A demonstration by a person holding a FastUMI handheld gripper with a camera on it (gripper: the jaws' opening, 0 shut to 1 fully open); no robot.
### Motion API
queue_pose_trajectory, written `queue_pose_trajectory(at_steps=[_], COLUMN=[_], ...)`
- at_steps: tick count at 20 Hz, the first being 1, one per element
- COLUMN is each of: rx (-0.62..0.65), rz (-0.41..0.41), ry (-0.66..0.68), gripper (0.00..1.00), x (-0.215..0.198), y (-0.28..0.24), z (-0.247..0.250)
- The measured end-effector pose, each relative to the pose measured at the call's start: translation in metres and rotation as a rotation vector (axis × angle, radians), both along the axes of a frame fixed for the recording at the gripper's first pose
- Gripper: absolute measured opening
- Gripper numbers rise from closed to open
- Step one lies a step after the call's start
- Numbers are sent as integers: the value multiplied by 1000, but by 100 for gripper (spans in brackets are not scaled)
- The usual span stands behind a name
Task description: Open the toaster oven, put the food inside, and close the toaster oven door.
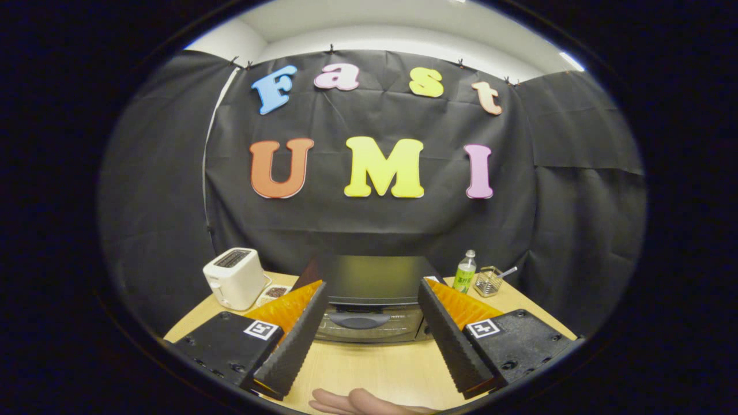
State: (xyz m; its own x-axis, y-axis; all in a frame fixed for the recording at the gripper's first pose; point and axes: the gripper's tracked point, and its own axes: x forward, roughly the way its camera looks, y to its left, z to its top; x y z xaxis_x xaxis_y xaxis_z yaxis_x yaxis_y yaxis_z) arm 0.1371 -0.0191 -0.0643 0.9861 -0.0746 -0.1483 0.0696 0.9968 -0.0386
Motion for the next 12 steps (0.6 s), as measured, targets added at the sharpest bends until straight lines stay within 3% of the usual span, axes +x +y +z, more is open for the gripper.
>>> queue_pose_trajectory(at_steps=[12], rx=[16], rz=[-40], ry=[248], gripper=[100], x=[107], y=[1], z=[-104])
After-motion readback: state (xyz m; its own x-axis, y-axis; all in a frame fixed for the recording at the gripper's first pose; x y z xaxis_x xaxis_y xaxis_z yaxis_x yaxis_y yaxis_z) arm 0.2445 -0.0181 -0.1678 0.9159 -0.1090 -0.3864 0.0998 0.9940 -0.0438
